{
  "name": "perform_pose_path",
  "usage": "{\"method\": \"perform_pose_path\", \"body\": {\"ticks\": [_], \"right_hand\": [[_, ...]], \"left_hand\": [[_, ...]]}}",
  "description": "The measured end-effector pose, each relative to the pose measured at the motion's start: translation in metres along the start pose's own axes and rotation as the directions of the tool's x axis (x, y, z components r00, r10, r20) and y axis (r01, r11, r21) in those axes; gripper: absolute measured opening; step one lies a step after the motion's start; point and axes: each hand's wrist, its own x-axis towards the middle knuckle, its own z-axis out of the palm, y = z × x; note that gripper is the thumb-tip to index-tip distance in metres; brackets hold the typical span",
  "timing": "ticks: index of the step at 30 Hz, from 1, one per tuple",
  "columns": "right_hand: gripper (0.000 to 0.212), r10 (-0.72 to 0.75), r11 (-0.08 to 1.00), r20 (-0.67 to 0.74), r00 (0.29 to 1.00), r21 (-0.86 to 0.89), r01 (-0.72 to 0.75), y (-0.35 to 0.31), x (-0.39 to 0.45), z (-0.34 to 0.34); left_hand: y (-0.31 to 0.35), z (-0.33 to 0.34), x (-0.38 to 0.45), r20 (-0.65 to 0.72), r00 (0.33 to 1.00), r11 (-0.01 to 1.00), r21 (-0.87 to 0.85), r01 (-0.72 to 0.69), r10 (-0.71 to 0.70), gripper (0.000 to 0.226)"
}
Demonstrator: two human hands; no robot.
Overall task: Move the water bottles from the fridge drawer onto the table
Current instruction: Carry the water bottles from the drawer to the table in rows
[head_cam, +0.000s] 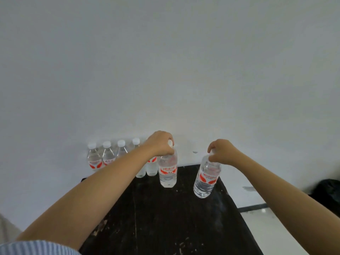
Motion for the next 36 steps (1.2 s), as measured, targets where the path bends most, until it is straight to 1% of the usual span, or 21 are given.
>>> {"method": "perform_pose_path", "body": {"ticks": [8,12,16,19,21,25,29,31,36], "right_hand": [[0.034,0.032,0.999,0.019,0.999,-0.009,-0.032,0.033,0.106,0.029],[0.034,0.026,1.000,0.035,0.999,-0.017,-0.026,0.045,0.156,0.055],[0.033,-0.007,1.000,0.063,0.998,-0.020,0.008,0.047,0.198,0.075],[0.034,-0.072,0.997,0.071,0.995,-0.019,0.074,0.038,0.226,0.088],[0.034,-0.095,0.996,0.068,0.993,0.006,0.095,0.032,0.241,0.094],[0.032,-0.130,0.989,0.020,0.991,0.067,0.128,0.030,0.256,0.103],[0.034,-0.092,0.988,-0.075,0.993,0.115,0.101,0.036,0.253,0.113],[0.036,-0.063,0.982,-0.113,0.992,0.170,0.082,0.037,0.249,0.118],[0.046,-0.036,0.962,-0.148,0.988,0.261,0.074,0.040,0.235,0.125]], "left_hand": [[-0.014,0.055,0.122,0.047,0.999,0.999,-0.046,-0.018,0.020,0.028],[-0.033,0.089,0.172,0.052,0.998,0.998,-0.064,0.029,-0.025,0.030],[-0.055,0.118,0.206,0.058,0.995,0.997,-0.017,0.077,-0.076,0.032],[-0.062,0.130,0.222,0.031,0.994,0.995,0.014,0.103,-0.103,0.035],[-0.065,0.132,0.231,0.002,0.995,0.995,0.036,0.098,-0.098,0.035],[-0.070,0.133,0.237,-0.029,0.997,0.995,0.071,0.076,-0.074,0.031],[-0.067,0.133,0.235,-0.042,0.997,0.990,0.122,0.070,-0.066,0.029],[-0.065,0.132,0.234,-0.037,0.997,0.986,0.146,0.078,-0.074,0.029],[-0.061,0.129,0.226,0.000,0.996,0.986,0.145,0.086,-0.087,0.032]]}}
